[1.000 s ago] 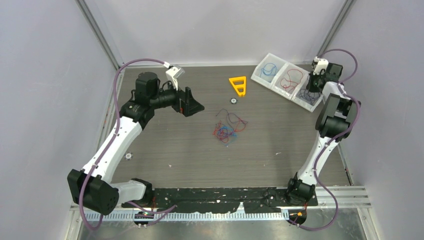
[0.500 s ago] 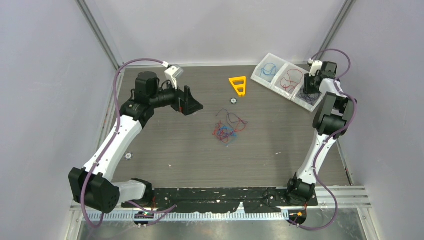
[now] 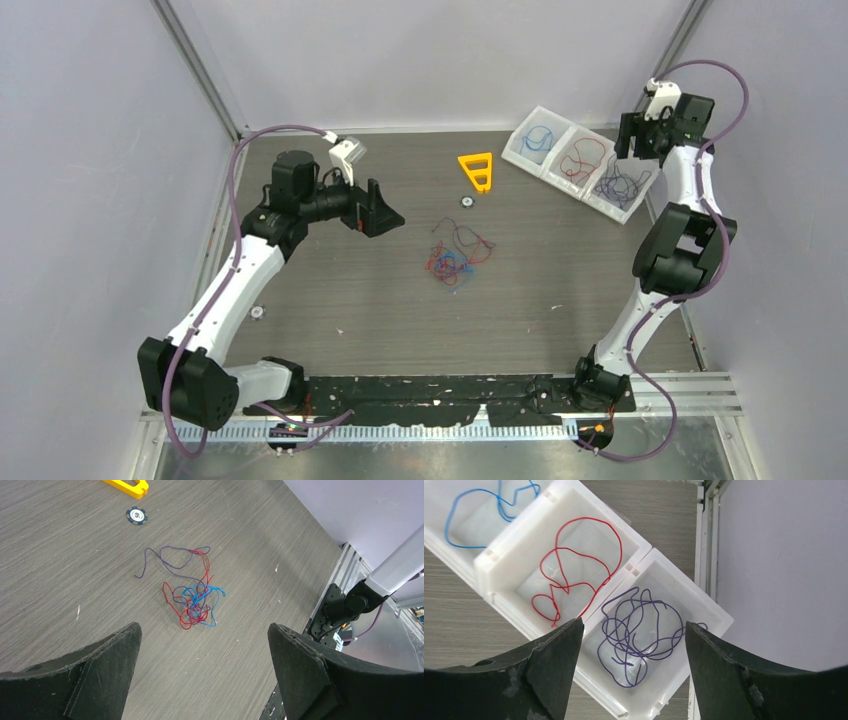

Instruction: Untangle the cables

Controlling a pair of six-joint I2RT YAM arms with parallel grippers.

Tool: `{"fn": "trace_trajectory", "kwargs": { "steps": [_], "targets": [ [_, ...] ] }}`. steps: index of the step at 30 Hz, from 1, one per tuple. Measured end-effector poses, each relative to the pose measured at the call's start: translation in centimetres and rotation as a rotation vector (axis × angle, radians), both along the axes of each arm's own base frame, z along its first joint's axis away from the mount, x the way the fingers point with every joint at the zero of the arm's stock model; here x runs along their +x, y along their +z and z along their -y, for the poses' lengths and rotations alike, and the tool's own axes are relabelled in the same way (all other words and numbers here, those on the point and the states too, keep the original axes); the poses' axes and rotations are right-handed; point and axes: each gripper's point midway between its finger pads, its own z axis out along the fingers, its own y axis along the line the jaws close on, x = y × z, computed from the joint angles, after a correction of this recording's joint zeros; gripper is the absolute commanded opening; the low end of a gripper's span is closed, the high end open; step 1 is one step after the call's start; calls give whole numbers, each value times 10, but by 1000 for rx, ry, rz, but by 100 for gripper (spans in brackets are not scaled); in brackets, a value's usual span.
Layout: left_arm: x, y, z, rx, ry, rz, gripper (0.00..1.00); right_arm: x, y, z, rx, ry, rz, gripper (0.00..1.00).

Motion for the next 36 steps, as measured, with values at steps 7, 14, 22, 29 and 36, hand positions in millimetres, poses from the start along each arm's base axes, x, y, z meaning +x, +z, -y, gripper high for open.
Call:
{"fn": "trace_trajectory", "kwargs": {
  "steps": [7, 14, 22, 29, 36],
  "targets": [
    [0, -15, -5, 57, -4, -16, 99, -18, 32, -18, 58, 70, 18, 77],
    [2, -58, -6, 123, -12, -156, 97, -28, 32, -42, 95, 113, -30, 56],
    [3, -60, -6, 131, -10, -175, 98, 10, 22, -41, 109, 37, -43, 46],
    [5, -61, -8, 143, 3, -171, 99, 17, -31, -25, 143, -46, -137, 44],
    [5, -64, -11, 159, 5, -172, 99, 22, -62, -13, 131, -86, -178, 18]
  ]
}}
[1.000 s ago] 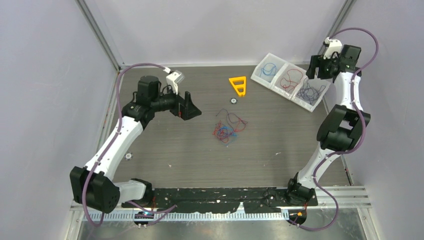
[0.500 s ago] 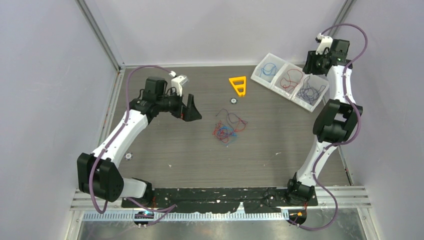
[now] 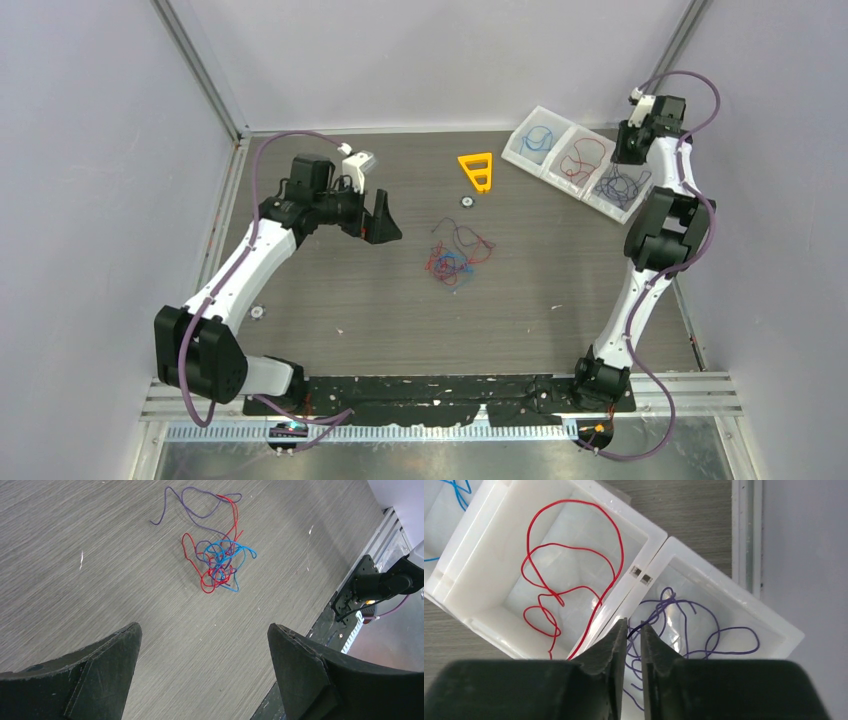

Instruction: Untangle the cables

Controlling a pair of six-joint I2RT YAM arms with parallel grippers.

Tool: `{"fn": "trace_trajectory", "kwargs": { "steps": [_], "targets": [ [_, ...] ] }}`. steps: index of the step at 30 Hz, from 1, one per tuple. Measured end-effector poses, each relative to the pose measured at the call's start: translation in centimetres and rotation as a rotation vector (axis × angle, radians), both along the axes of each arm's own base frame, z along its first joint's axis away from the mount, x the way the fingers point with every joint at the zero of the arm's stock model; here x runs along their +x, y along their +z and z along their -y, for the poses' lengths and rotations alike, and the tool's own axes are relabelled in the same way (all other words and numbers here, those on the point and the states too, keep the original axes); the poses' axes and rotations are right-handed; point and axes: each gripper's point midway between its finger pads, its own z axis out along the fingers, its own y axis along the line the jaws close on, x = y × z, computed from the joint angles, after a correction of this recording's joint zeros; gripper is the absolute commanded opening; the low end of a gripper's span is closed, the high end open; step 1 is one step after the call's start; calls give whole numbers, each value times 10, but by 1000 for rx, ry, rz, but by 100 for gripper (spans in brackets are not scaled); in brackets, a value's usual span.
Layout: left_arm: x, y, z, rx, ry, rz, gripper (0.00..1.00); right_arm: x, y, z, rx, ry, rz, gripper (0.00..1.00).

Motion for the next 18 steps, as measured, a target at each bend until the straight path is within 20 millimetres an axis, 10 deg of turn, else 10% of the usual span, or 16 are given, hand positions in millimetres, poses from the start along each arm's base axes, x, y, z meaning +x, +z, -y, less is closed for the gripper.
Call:
{"fn": "trace_trajectory", "kwargs": {
  "steps": [6, 18],
  "targets": [
    [0, 1, -1, 6, 2, -4, 99, 5, 9, 19, -47, -42, 36, 10],
    [3, -7, 0, 11, 0, -26, 100, -4, -6, 37, -51, -49, -1, 55]
  ]
}}
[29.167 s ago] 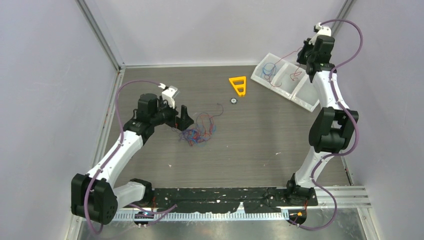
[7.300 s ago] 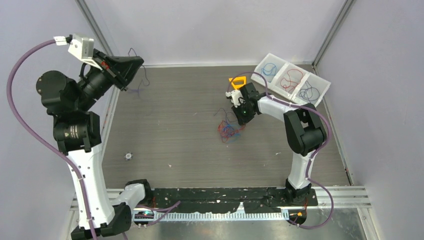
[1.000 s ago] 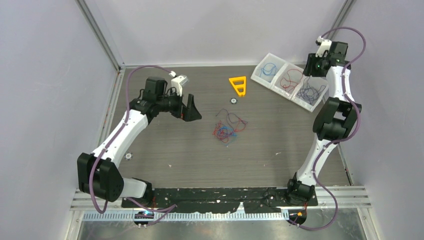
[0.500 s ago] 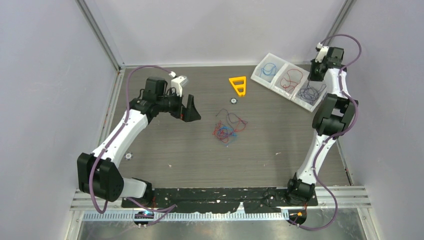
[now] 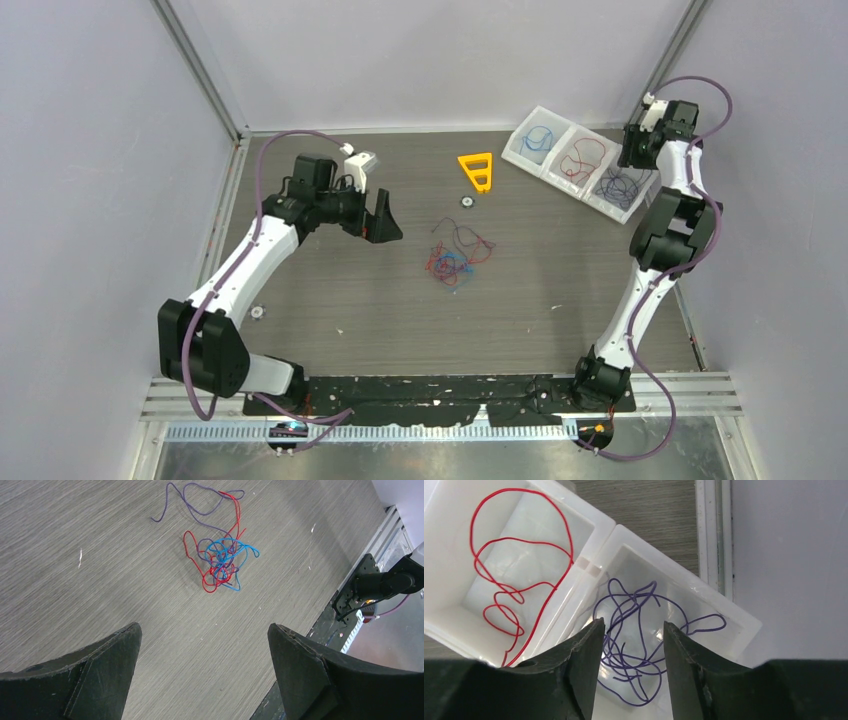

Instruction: Untangle the cables

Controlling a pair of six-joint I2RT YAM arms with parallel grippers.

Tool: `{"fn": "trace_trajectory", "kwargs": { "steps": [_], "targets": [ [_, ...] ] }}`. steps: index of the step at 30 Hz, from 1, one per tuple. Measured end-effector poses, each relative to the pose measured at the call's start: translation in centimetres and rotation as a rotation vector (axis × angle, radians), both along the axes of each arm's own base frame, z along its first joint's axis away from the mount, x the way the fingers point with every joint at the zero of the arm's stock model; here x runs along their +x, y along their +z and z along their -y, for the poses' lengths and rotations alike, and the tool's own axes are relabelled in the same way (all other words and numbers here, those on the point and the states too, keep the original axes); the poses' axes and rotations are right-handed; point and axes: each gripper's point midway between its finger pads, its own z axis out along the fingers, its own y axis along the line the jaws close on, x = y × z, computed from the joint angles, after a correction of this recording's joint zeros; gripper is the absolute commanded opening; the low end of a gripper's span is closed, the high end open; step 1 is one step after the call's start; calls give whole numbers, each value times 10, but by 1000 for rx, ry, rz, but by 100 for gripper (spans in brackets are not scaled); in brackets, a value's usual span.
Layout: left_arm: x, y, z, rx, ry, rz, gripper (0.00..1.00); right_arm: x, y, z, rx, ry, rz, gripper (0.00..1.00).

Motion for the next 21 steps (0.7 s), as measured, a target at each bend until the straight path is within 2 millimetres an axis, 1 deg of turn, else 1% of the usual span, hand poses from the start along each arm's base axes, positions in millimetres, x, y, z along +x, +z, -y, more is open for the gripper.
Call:
{"fn": "trace_trajectory", "kwargs": {
  "steps": [2, 3, 6, 8, 9, 13, 15, 16, 17, 18, 19, 21],
  "targets": [
    [0, 0, 0, -1, 2, 0, 100, -1, 3, -4, 8, 17, 3, 63],
    [1, 1, 0, -2, 3, 2, 100, -4, 5, -7, 14, 29, 5, 64],
    [4, 4, -1, -5, 16, 29, 100, -16, 24, -18, 24, 64, 19, 75],
    [5, 7, -4, -13, 41, 70, 100, -25, 49, -26, 16, 97, 56, 81],
    [5, 10, -7, -18, 60, 90, 100, -30, 67, -30, 7, 117, 86, 82],
    [9, 24, -20, -36, 160, 181, 100, -52, 148, -55, -39, 218, 240, 84],
    [11, 33, -22, -44, 164, 226, 100, -65, 186, -76, -57, 300, 319, 84],
    [11, 37, -22, -46, 151, 245, 99, -71, 201, -86, -66, 343, 349, 84],
    [10, 40, -20, -53, 128, 251, 100, -76, 210, -98, -70, 386, 364, 83],
    [9, 41, -18, -58, 106, 253, 98, -83, 216, -114, -63, 441, 371, 82],
    [9, 42, -15, -66, 85, 247, 95, -89, 218, -138, -45, 509, 364, 81],
    [9, 37, -9, -79, 53, 220, 88, -96, 207, -182, 3, 633, 336, 79]
  ]
}}
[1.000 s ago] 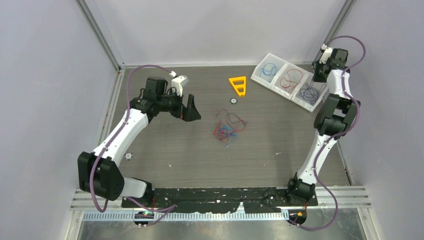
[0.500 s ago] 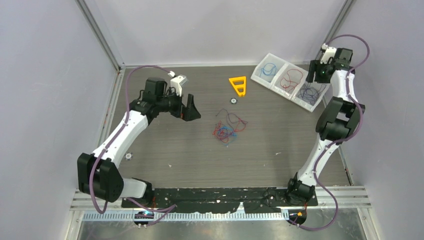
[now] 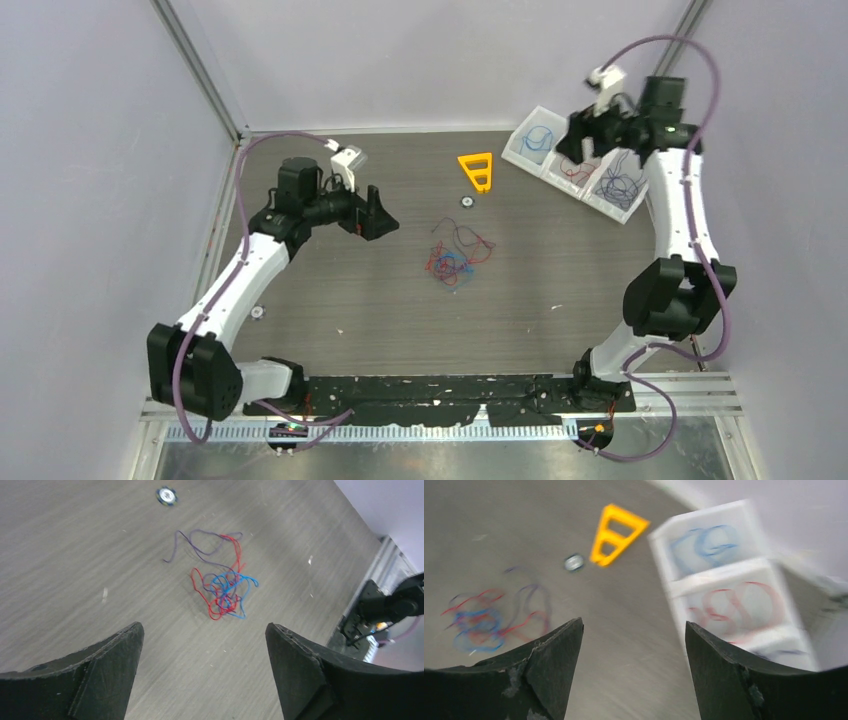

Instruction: Untangle the cables

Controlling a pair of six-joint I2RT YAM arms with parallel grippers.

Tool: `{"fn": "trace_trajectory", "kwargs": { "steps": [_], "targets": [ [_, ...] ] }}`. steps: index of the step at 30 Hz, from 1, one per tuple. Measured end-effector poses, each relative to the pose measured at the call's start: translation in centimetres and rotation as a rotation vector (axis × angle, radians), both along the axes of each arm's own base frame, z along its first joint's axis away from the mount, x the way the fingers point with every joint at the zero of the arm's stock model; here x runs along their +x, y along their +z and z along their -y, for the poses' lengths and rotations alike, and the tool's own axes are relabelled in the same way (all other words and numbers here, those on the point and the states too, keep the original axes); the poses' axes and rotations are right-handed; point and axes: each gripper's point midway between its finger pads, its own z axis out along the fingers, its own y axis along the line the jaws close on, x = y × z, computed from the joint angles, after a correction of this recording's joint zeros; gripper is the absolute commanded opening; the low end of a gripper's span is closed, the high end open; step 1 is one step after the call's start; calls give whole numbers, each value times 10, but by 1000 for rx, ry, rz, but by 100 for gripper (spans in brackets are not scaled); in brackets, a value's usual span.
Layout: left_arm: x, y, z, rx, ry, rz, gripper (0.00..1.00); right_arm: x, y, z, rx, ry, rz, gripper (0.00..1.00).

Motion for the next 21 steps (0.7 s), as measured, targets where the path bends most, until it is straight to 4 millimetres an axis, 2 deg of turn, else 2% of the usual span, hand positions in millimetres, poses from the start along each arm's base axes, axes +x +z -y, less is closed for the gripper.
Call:
{"fn": "trace_trajectory", "kwargs": {
  "steps": [2, 4, 8, 9, 11, 13, 17, 21],
  "targets": [
    [-1, -13, 7, -10, -33, -55, 83, -12, -29, -52, 23, 137, -83, 77],
    [-1, -30, 17, -24, -56, -131, 81, -33, -70, -99, 51, 257, -210, 76],
    [4, -67, 38, -64, -59, -318, 77, -81, -136, -167, 83, 424, -426, 75],
    [7, -76, 44, -78, -52, -363, 76, -90, -148, -172, 88, 434, -465, 75],
    [13, -93, 53, -104, -28, -448, 73, -113, -168, -199, 81, 496, -524, 75],
    [20, -105, 60, -126, -8, -507, 70, -123, -178, -213, 76, 525, -549, 75],
    [44, -121, 76, -177, 35, -573, 67, -120, -191, -238, 80, 551, -544, 74],
    [71, -128, 87, -206, 61, -579, 66, -118, -205, -252, 90, 553, -558, 74]
  ]
}}
